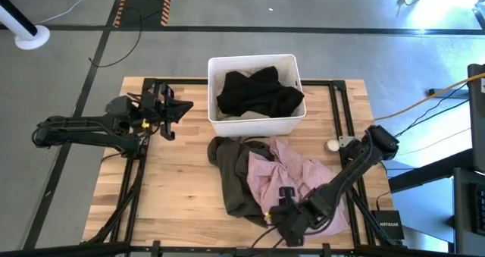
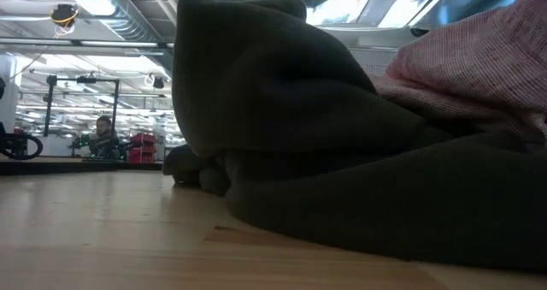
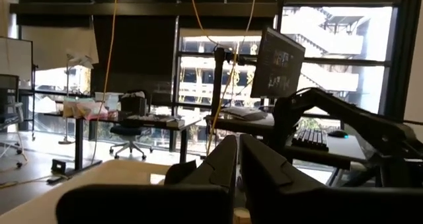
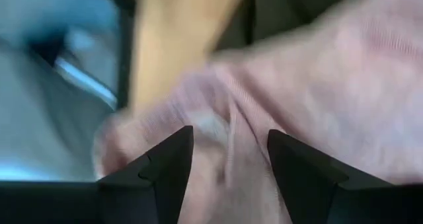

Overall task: Sort clothes
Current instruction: Put the pink shirt into the white laundry bin

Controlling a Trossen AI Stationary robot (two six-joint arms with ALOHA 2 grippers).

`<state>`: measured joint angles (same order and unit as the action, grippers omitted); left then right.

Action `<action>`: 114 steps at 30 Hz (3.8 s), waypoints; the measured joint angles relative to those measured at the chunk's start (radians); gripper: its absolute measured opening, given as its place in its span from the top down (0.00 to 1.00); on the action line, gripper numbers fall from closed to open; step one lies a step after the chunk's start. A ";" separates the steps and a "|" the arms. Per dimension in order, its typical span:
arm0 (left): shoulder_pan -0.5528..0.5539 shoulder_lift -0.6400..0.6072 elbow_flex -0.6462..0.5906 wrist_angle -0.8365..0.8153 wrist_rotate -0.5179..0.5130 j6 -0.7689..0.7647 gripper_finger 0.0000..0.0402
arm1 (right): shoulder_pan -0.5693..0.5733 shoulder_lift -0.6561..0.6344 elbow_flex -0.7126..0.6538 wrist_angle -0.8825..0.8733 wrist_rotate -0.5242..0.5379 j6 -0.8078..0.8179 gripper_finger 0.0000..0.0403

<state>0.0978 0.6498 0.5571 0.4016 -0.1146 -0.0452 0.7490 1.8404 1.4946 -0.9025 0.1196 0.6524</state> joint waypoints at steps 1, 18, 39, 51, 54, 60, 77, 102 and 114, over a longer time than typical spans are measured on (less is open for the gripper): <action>0.000 0.000 0.000 -0.009 0.000 0.000 0.96 | 0.001 0.009 0.003 -0.037 0.001 0.009 0.47; 0.000 0.000 0.000 -0.082 0.059 -0.060 0.96 | -0.001 0.038 -0.029 -0.292 0.295 0.213 0.47; 0.000 0.000 0.000 -0.077 0.111 -0.062 0.96 | -0.160 0.049 -0.283 -0.046 0.008 0.116 0.81; 0.000 0.000 0.000 -0.080 0.111 -0.081 0.96 | -0.079 -0.116 -0.144 -0.145 0.091 0.154 0.94; 0.000 0.000 0.000 -0.086 0.111 -0.082 0.96 | -0.082 -0.184 -0.111 -0.147 0.148 0.156 0.94; 0.000 0.000 0.000 -0.102 0.111 -0.085 0.96 | -0.083 -0.293 -0.034 -0.153 0.362 0.154 0.94; 0.000 0.000 0.000 -0.099 0.111 -0.069 0.96 | -0.192 -0.366 0.381 -0.068 0.881 -0.332 0.94; 0.001 0.000 0.000 -0.017 0.111 0.229 0.96 | -0.880 -0.341 0.523 1.205 0.294 -1.271 0.93; 0.001 0.000 0.000 0.008 0.111 0.479 0.96 | -1.098 -0.302 0.523 1.301 0.220 -1.341 0.93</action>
<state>0.0990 0.6498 0.5571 0.4098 -0.0040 0.4343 -0.3486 1.5383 2.0176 0.3981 0.3393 -0.6885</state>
